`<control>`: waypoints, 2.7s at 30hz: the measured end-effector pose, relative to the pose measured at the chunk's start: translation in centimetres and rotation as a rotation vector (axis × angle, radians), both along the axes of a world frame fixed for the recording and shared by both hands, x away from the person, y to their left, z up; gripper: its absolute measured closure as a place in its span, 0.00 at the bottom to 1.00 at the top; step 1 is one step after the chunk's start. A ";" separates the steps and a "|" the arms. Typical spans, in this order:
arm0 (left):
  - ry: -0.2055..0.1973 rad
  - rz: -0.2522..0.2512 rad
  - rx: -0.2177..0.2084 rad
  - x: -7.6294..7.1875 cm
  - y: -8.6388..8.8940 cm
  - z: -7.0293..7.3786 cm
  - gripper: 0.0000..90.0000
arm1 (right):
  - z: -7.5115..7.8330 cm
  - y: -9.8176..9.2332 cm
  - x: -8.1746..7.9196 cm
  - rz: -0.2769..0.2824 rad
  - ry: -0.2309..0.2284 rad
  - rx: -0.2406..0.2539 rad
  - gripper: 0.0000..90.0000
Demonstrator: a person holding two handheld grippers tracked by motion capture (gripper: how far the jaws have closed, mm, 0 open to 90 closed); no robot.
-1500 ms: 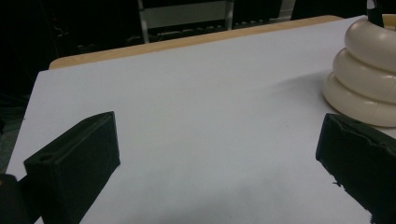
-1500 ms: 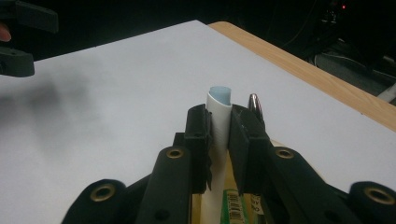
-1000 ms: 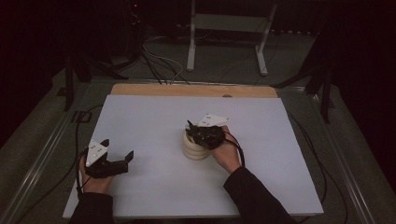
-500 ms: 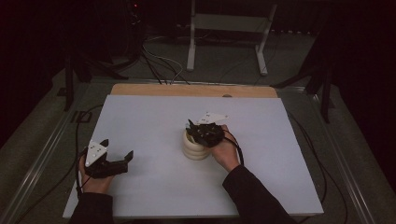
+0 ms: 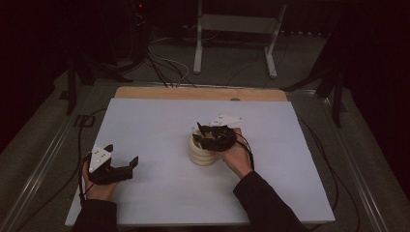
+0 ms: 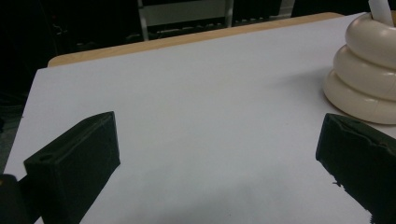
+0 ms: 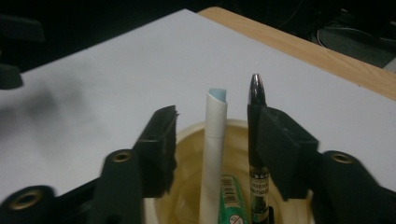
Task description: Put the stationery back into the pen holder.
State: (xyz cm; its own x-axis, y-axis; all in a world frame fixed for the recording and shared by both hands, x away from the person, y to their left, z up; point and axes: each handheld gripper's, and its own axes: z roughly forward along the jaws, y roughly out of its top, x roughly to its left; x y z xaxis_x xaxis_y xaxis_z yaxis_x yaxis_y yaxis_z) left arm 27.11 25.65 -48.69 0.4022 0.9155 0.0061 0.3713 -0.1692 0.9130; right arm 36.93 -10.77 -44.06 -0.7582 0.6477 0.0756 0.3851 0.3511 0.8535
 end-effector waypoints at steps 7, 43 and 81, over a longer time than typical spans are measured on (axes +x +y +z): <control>0.000 -0.001 -0.002 0.0 0.0 0.0 0.00 | 0.4 -0.5 0.0 -0.036 0.001 -0.010 0.17; -0.001 0.015 -0.020 -0.1 0.3 0.1 0.00 | 1.4 -9.0 -0.9 -0.211 0.020 -0.048 0.00; -0.020 0.058 -0.070 -0.6 1.8 1.4 0.00 | -1.0 -17.3 -6.1 -0.336 -0.042 -0.064 0.00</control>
